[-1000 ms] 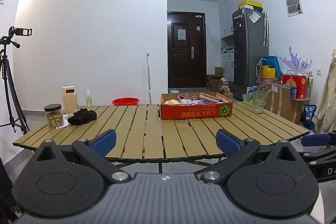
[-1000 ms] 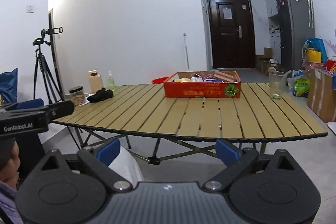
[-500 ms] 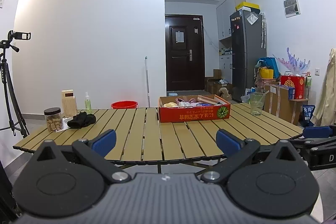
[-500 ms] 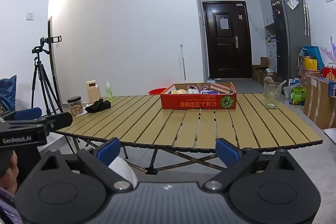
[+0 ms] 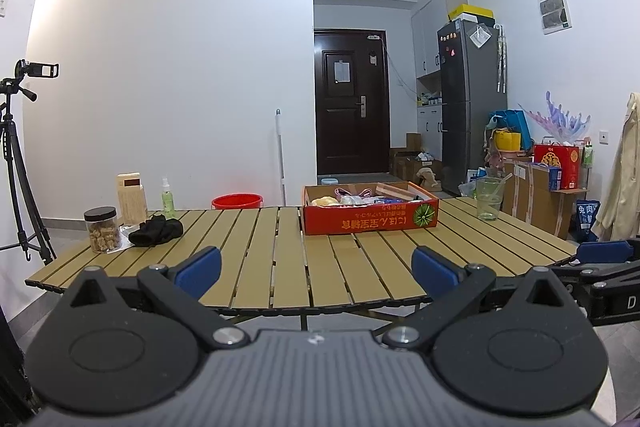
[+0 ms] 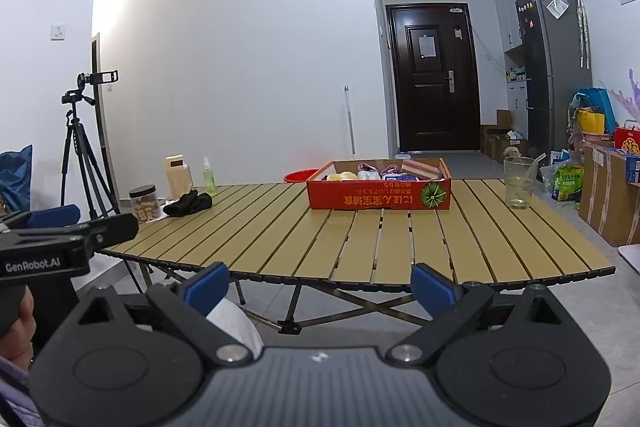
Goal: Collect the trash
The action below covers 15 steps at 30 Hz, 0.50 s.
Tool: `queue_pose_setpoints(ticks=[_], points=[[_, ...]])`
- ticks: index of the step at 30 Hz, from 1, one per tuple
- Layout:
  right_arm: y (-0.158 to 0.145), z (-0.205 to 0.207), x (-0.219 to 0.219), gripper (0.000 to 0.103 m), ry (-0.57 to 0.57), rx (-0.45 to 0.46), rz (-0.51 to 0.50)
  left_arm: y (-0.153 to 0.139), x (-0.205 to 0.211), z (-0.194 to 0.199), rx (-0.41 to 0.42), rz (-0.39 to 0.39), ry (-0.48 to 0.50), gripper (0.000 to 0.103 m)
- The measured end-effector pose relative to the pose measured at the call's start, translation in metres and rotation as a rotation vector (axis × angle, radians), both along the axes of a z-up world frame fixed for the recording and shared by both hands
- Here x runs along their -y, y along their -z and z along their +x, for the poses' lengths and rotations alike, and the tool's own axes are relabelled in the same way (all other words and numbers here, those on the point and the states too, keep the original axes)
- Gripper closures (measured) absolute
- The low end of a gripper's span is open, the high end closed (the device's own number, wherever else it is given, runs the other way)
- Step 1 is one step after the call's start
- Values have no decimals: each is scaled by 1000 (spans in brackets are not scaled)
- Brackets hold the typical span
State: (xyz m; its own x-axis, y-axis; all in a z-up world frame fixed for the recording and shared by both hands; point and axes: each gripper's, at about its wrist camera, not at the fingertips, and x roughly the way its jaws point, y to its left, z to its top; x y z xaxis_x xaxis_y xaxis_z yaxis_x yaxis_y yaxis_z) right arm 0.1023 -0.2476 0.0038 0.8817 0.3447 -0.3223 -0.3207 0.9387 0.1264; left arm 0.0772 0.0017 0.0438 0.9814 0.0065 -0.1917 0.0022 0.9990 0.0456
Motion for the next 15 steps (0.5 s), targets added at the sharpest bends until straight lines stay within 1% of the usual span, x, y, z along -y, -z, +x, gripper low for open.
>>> queue_pose_setpoints(ticks=[15], points=[[0,-4,-1,5,-2,32,11,0,-1,1,2,-2,1,0]])
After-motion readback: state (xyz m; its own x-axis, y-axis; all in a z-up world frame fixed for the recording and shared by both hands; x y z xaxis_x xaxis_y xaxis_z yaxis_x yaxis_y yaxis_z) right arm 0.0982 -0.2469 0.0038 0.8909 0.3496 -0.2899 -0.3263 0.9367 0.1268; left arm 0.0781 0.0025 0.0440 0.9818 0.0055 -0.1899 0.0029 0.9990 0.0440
